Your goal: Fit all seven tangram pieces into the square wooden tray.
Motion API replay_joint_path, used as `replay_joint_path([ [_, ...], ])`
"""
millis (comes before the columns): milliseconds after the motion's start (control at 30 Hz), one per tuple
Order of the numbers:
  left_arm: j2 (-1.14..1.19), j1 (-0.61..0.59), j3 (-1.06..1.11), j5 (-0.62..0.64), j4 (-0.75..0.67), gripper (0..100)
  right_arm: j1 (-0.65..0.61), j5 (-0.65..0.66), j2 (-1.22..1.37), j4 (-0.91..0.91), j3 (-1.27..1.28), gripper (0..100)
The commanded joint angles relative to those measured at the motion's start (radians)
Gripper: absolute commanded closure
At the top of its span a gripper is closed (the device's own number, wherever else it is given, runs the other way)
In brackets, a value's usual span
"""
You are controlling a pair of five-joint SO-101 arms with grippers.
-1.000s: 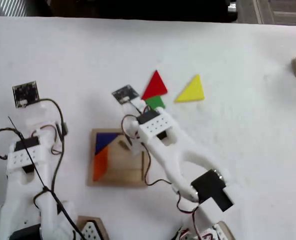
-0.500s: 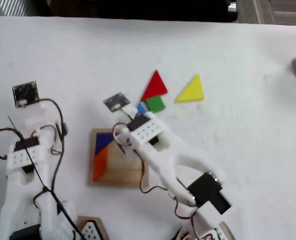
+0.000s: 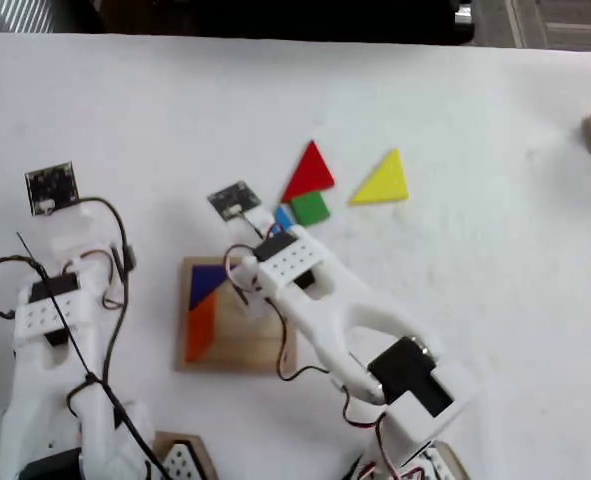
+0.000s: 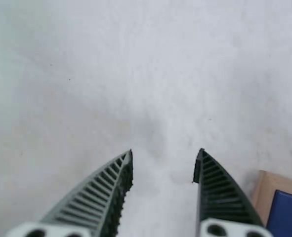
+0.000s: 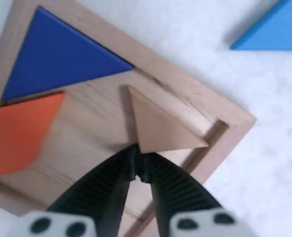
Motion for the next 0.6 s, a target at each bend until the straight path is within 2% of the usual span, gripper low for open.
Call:
replay_joint_path([
  [0,0.001,-0.01,-0.037,-0.008,-0.031,79,0.024,-0.009,-0.071,0.005,-0.028,98.1],
  [300,0.001,-0.01,-0.035,-0.008,-0.031,79,0.033,-0.008,-0.064,-0.056,-0.011,98.1],
  [567,0.001,-0.01,-0.035,-0.008,-0.031,79,0.07,-0.008,-0.162,0.042,-0.006,98.1],
])
